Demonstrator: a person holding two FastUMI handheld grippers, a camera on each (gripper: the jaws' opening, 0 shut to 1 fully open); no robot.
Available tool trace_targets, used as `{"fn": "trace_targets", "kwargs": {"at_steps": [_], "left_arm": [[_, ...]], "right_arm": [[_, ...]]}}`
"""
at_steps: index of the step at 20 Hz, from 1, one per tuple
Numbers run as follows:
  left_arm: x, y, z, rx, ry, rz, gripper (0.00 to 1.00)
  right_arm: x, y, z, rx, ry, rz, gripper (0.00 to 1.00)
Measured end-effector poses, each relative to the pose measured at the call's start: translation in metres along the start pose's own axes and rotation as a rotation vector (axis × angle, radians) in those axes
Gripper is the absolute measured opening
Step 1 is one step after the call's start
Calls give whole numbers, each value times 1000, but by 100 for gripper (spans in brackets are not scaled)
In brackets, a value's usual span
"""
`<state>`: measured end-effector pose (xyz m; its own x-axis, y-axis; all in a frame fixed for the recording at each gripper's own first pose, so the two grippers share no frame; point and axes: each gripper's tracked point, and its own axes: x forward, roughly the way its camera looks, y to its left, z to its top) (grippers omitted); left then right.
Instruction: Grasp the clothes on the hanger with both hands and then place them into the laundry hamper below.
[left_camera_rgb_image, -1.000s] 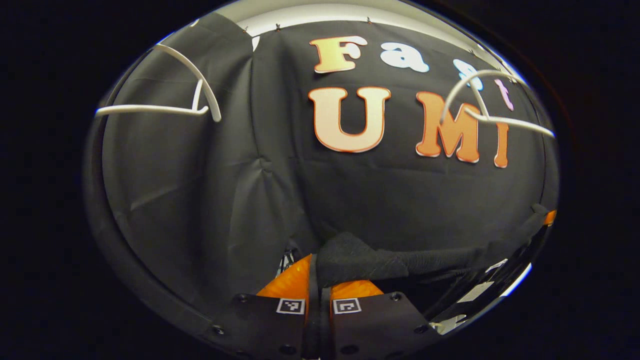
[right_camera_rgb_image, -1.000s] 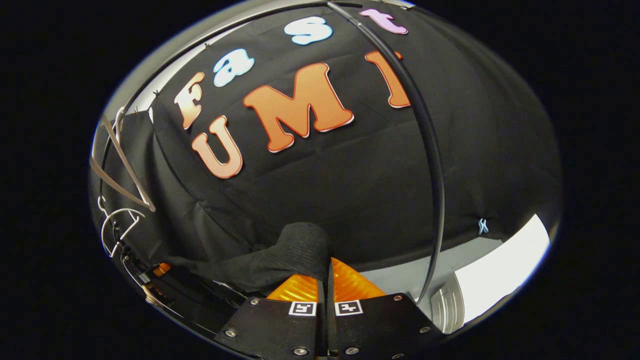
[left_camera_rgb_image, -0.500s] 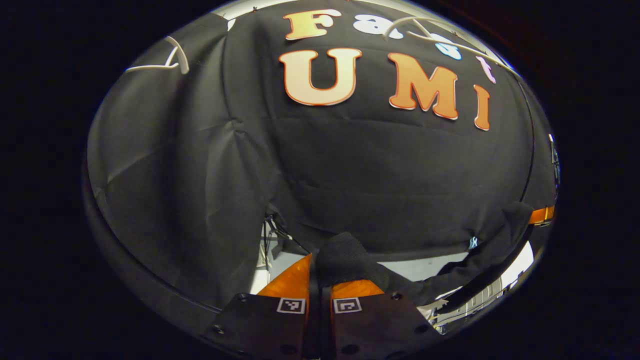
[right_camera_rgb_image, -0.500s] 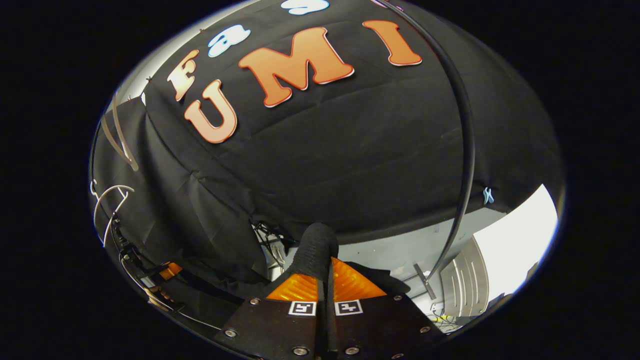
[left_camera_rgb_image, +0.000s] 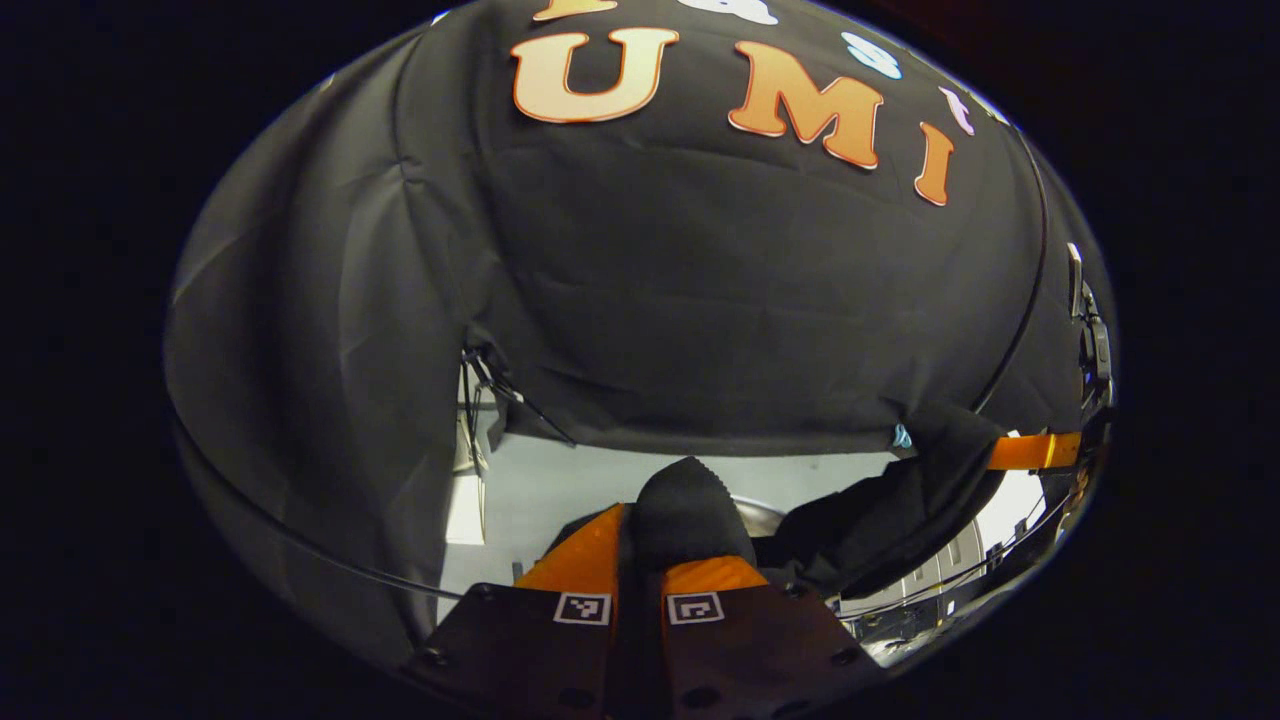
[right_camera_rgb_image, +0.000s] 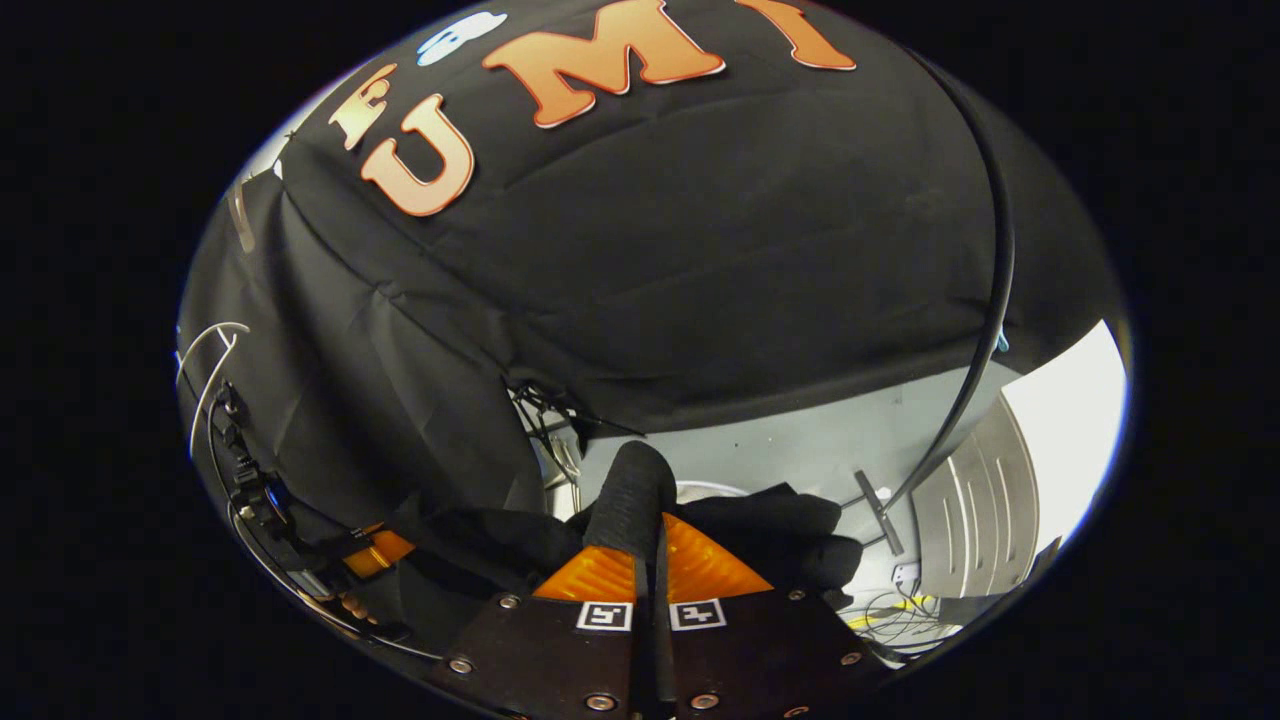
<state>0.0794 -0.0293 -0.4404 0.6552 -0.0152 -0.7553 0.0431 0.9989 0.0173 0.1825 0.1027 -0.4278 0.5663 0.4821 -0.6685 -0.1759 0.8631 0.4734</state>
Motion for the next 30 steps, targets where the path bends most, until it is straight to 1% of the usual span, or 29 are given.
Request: {"fn": "trace_targets", "kwargs": {"at_steps": [2, 5, 6, 8, 12, 15, 18, 19, 21, 22, 23, 24, 25, 26, 27, 28, 29, 30], "left_arm": [[11, -4, -22, -7, 55, -14, 7], [24, -7, -58, -18, 146, -21, 5], [27, -7, -69, -17, 171, -22, 7], [35, -7, -94, 8, 232, -16, 7], [44, -6, -133, 19, 337, -22, 7], [38, -10, -140, 35, 377, -23, 7], [35, -12, -142, 12, 398, -27, 8], [36, -11, -144, -2, 401, -30, 10], [35, -11, -143, -25, 401, -32, 13], [34, -12, -144, -34, 403, -38, 14], [35, -12, -145, -41, 407, -40, 16], [35, -12, -145, -48, 408, -44, 18], [35, -10, -143, -55, 408, -48, 33], [35, -9, -139, -62, 402, -44, 48], [34, -11, -136, -74, 394, -52, 48], [33, -15, -135, -83, 386, -58, 56], [32, -14, -131, -85, 378, -53, 64], [30, -15, -129, -87, 372, -53, 69]], "right_arm": [[14, 2, -22, 12, 40, -14, 0], [33, 3, -59, 8, 103, -43, 0], [39, 1, -71, 3, 122, -54, 1], [52, -2, -92, -1, 160, -82, 2], [65, -11, -135, -18, 233, -141, 5], [74, -16, -154, -39, 280, -182, 7], [83, -18, -167, -51, 298, -212, 10], [84, -18, -169, -54, 302, -218, 10], [82, -17, -170, -60, 302, -228, 12], [81, -15, -170, -56, 302, -227, 17], [81, -14, -170, -49, 298, -223, 9], [78, -12, -167, -44, 291, -220, 41], [76, -11, -165, -44, 285, -223, 28], [74, -12, -164, -47, 284, -226, 31], [68, -14, -164, -54, 282, -231, 36], [63, -14, -162, -60, 279, -235, 44], [63, -11, -162, -65, 276, -233, 49], [59, -9, -161, -72, 273, -233, 56]]}}
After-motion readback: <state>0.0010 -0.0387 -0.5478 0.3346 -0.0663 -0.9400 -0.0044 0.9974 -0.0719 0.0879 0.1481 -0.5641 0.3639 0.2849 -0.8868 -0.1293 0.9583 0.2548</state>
